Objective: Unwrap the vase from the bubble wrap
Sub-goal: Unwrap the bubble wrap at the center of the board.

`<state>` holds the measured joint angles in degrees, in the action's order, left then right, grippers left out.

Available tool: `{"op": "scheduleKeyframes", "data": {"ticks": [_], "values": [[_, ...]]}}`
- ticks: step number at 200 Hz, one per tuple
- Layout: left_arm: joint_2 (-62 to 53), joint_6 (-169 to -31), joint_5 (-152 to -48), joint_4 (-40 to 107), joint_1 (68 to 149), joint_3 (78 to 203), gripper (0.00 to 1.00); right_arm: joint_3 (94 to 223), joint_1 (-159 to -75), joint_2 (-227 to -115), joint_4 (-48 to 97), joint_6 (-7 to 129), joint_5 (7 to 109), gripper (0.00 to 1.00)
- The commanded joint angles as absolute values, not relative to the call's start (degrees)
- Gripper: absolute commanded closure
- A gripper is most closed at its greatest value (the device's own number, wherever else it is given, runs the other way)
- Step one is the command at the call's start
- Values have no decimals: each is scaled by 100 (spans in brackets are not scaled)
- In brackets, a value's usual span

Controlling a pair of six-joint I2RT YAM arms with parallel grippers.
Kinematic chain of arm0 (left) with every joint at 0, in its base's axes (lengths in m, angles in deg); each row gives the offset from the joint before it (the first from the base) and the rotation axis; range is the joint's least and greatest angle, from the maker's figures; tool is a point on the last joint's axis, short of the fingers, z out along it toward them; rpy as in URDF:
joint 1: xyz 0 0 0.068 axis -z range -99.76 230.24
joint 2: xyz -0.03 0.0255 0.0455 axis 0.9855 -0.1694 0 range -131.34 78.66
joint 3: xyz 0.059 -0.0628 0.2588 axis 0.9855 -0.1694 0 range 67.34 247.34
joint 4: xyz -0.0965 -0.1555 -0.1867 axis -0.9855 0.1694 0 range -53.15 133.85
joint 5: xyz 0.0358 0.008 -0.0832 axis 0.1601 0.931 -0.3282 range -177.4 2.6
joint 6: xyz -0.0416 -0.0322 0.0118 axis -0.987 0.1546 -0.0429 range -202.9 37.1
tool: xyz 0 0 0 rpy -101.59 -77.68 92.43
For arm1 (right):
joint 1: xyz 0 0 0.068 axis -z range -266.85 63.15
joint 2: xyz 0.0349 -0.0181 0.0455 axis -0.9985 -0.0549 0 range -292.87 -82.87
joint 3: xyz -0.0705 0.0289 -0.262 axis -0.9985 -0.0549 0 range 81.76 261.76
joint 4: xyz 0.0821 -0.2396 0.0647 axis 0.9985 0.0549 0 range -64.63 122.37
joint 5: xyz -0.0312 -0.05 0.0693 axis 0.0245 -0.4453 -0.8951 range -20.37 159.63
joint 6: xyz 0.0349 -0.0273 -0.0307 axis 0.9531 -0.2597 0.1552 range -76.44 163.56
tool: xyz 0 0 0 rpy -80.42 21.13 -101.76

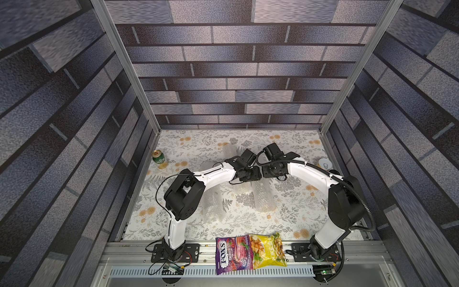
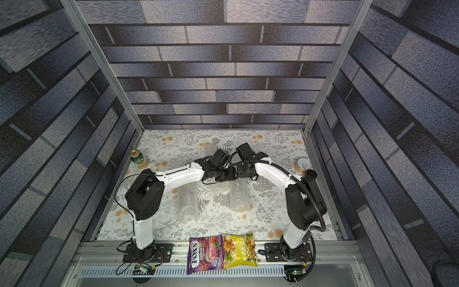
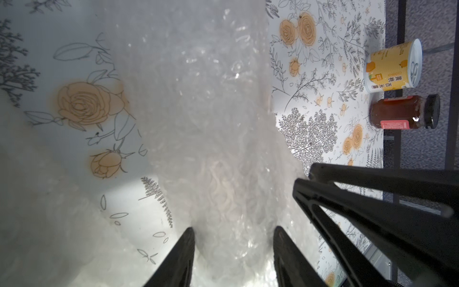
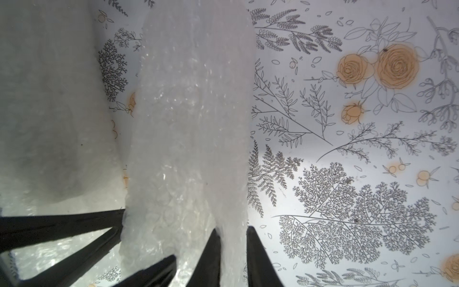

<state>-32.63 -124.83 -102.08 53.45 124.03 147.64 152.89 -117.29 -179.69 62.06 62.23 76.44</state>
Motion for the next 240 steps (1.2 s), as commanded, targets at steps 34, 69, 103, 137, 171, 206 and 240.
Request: {"op": "scheduleKeyframes", "data": {"ticks": [34, 69, 103, 137, 171, 206, 240], "values": [[-3402, -12501, -10348, 5328, 12377, 14705, 49, 15408, -11683, -18040, 5994, 6279, 7524, 81], [-3419, -12500, -10381, 5326, 12380, 14701, 49, 15543, -11646, -18172, 5930, 6278, 7545, 81], [-3463, -12483, -10418, 5336, 12398, 14741, 49, 15633, -11596, -18339, 5856, 6241, 7549, 83], [-3518, -12442, -10434, 5405, 12416, 14789, 49, 15707, -11559, -18460, 5748, 6218, 7615, 87], [-3575, -12399, -10414, 5524, 12430, 14829, 49, 15713, -11549, -18415, 5608, 6230, 7765, 92], [-3564, -12340, -10317, 5666, 12426, 14784, 49, 15642, -11492, -18293, 5532, 6211, 7881, 93], [-3584, -12309, -10285, 5758, 12420, 14742, 49, 15627, -11381, -18307, 5568, 6141, 7872, 95]]}}
